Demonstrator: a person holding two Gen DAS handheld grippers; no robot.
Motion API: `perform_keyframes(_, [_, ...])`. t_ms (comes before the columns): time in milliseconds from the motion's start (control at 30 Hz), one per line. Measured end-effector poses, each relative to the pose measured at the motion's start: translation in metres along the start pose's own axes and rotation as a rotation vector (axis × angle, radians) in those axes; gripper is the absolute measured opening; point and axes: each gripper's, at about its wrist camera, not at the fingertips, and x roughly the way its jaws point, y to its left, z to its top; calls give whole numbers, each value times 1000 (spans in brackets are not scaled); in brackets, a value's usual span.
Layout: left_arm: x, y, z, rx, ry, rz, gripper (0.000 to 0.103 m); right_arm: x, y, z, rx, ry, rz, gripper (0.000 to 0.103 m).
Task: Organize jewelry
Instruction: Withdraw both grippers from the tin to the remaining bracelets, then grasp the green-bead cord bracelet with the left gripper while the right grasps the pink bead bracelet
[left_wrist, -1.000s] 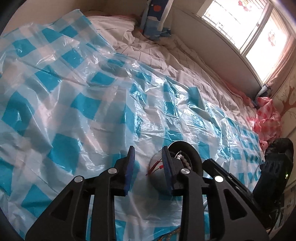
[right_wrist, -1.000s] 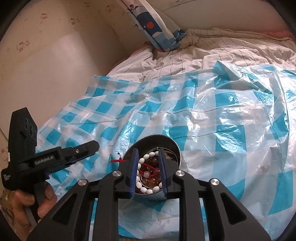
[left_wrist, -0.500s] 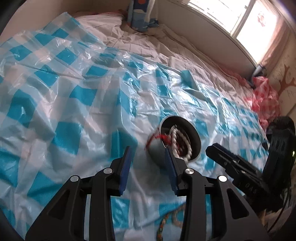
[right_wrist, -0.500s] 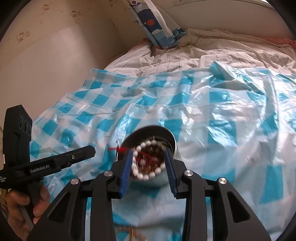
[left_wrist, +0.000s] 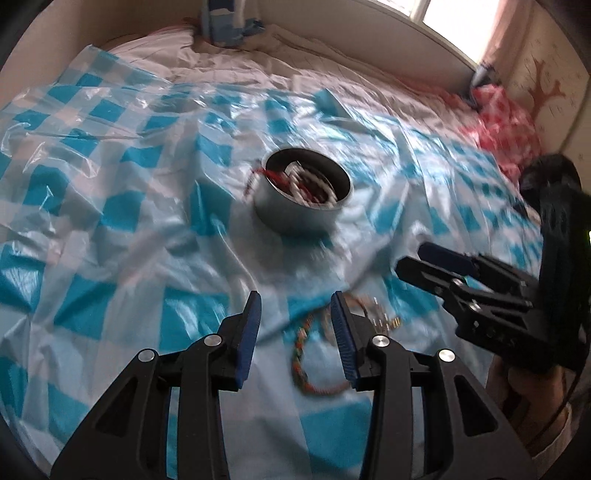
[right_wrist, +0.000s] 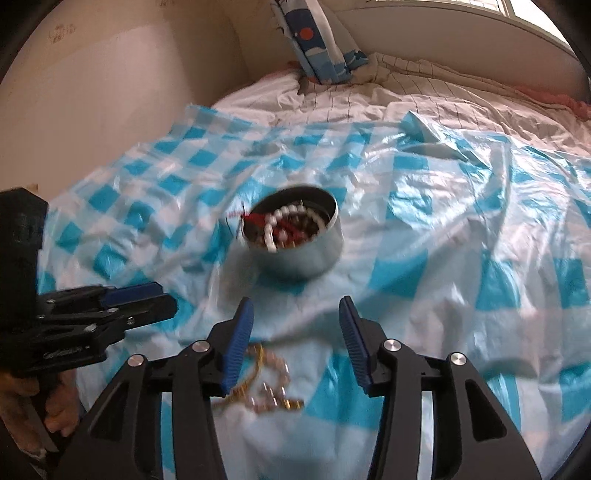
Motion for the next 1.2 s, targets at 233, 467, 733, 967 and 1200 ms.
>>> perform_keyframes(233, [2,-14,-23,64,48,30,37,7,-1,-18,-25,72,-93,48])
perform_keyframes(467, [8,-13,-27,66,70,38,37,12,3,-24,-45,100,-102,48])
perform_keyframes(733, [16,-19,-30,89,89,54,37,19,9,-28,-73,121,-118,48])
perform_keyframes(967, [23,-21,-31,96,106,69,37,29,19,-30,-120,139,-138,48])
perform_keyframes(1200, [27,-23,-32,107,115,85,38,35,23,-31,-148,145,-166,51])
